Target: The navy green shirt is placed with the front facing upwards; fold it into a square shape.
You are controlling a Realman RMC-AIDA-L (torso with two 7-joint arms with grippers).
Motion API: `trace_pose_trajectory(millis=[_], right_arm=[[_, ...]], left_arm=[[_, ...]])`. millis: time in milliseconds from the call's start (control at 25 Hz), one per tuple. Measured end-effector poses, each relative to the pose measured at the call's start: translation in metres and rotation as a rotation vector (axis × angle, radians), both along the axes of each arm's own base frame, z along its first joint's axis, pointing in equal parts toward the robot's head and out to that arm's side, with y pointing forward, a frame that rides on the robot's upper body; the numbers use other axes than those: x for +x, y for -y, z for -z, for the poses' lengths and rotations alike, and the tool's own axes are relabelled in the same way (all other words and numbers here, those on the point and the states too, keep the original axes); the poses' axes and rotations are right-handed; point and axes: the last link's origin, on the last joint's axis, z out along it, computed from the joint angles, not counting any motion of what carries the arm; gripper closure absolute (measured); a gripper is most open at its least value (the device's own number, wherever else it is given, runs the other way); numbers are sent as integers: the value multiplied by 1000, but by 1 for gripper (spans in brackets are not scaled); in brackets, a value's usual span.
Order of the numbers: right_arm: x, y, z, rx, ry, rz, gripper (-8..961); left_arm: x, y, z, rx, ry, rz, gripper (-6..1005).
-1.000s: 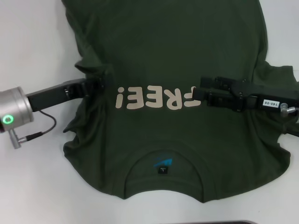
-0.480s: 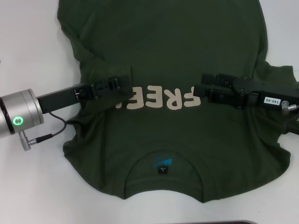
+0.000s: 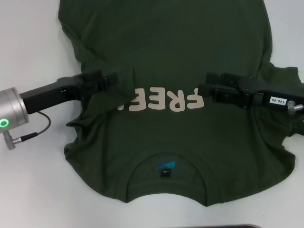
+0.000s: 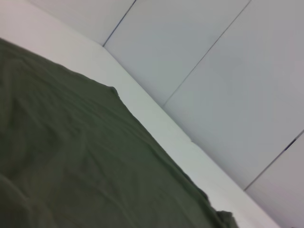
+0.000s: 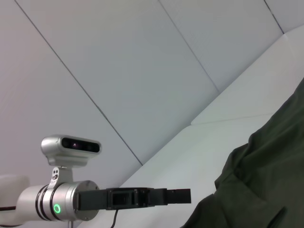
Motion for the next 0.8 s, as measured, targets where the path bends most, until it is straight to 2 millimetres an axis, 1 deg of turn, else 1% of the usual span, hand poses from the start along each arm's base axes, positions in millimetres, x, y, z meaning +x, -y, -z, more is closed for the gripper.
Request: trace_pose_trajectory(millis=[120,160,280,520,800], right_arm=[[0,0,-1,2,-5,7,136],[0,0,-1,2,-6,9,136],[0,-1,-1,1,-9,12,136],[0,-1,-2,5,-12,13,137],[0,-2,-3,7,-10,12,137]], left_arm=[[-3,0,-2,22,-27,17,281],[-8,0,-3,46,-61,25,276],[-14,-1,-1,69,-101,15,261],[-19,-4,11,81,-147,-5,269],[-21,-6,12,89,-164,-19,302]])
